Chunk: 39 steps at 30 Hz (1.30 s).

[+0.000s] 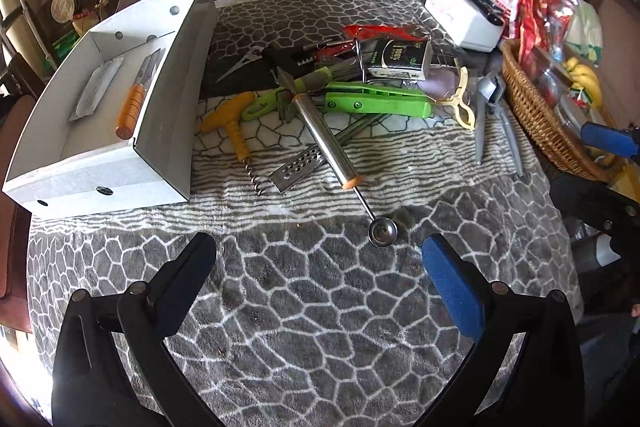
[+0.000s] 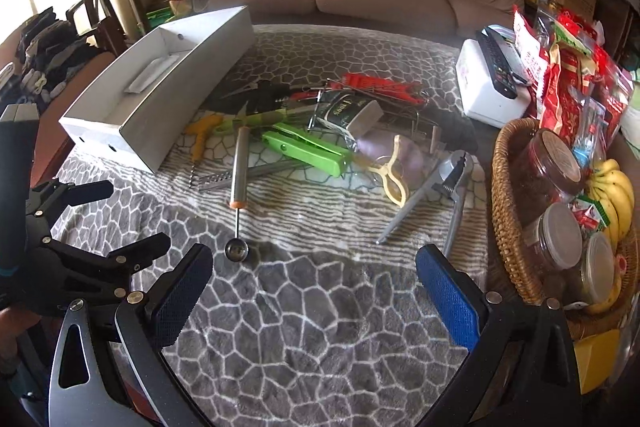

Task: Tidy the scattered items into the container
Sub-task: 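Withdraw the right tool from the box back over the table, then grasp the yellow peeler with the right gripper and lift it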

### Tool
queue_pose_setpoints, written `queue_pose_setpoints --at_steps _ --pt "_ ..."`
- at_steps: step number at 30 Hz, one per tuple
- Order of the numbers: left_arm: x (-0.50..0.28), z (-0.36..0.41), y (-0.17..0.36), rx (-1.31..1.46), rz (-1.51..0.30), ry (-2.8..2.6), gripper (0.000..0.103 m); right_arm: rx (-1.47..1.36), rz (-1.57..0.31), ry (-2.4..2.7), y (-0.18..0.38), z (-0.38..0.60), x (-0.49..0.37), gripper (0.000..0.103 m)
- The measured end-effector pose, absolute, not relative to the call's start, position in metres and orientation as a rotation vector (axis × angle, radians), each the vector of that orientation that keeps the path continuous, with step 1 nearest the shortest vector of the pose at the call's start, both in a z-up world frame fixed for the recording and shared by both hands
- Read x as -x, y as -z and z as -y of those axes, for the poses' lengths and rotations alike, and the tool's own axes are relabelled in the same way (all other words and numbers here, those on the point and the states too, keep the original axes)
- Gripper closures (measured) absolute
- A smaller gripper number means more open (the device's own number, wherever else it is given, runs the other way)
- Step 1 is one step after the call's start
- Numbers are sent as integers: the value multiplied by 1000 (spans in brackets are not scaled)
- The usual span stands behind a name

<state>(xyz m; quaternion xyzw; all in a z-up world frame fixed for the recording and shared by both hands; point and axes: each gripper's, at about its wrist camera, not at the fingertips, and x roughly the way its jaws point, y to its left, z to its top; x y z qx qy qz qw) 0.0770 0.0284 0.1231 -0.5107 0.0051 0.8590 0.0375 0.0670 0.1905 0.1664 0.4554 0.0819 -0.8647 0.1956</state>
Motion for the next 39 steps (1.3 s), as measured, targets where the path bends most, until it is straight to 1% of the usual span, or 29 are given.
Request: queue_pose_setpoints --at_steps 7,14,20,24,27,32,34,36,38,39 --pt "-64 -30 -111 1533 33 -2667 0 -1309 -86 2503 -147 -255 -58 0" --pt "-49 -25 -99 1532 97 -2724 0 -1364 -29 2542 -126 -288 -43 0" --pt "-39 -34 -92 1520 46 -2716 0 -1409 73 2510 -105 -298 -28 0" --pt "-34 -31 -82 1532 94 -2692 0 -1428 137 2512 -95 -303 -16 0" --pt "-29 -29 -71 1562 116 -2664 0 -1445 152 2532 -91 -303 -4 0" --pt "-26 -28 -62 1557 135 -2645 0 -1371 248 2501 -91 -296 14 0" --pt "-25 -29 -60 1555 133 -2637 0 -1323 224 2498 -93 -285 24 0" --pt "-24 -30 -59 1553 126 -2629 0 -1284 156 2502 -93 -272 36 3" --pt "-22 -32 -59 1554 120 -2623 0 -1271 81 2493 -90 -257 49 14" --pt "-21 -32 -58 1555 122 -2620 0 -1276 45 2479 -87 -250 56 18"
